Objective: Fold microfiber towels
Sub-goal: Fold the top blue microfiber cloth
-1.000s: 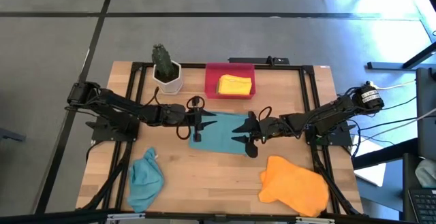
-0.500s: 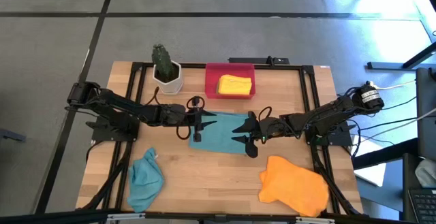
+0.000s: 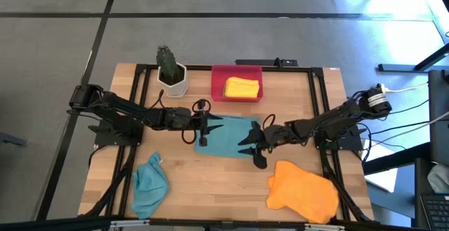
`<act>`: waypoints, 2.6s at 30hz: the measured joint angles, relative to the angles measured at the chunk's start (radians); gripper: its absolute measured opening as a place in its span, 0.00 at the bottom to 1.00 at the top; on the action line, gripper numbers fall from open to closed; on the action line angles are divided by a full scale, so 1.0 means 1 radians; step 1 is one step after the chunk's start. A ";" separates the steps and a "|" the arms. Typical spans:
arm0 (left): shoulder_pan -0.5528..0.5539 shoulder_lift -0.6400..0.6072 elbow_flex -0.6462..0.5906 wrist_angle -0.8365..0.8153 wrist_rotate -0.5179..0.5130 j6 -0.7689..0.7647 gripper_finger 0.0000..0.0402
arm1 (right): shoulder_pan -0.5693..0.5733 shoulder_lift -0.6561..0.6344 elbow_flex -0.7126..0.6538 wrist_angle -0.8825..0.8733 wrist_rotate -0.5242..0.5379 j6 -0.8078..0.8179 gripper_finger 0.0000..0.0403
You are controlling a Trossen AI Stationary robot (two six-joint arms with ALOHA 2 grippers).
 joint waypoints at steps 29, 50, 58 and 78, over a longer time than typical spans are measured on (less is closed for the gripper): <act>0.000 0.000 0.001 -0.065 -0.004 -0.121 0.26 | 0.027 0.351 0.284 -0.347 -0.160 -0.026 0.37; 0.113 0.104 0.000 -0.340 -0.134 -0.264 0.26 | 0.027 0.351 0.286 -0.544 -0.158 0.025 0.37; 0.119 0.164 0.013 -0.353 -0.011 -0.308 0.26 | 0.018 0.343 0.287 -0.593 -0.158 0.032 0.37; -0.051 0.164 0.072 -0.426 0.205 -0.273 0.26 | -0.005 0.296 0.282 -0.805 0.051 0.162 0.37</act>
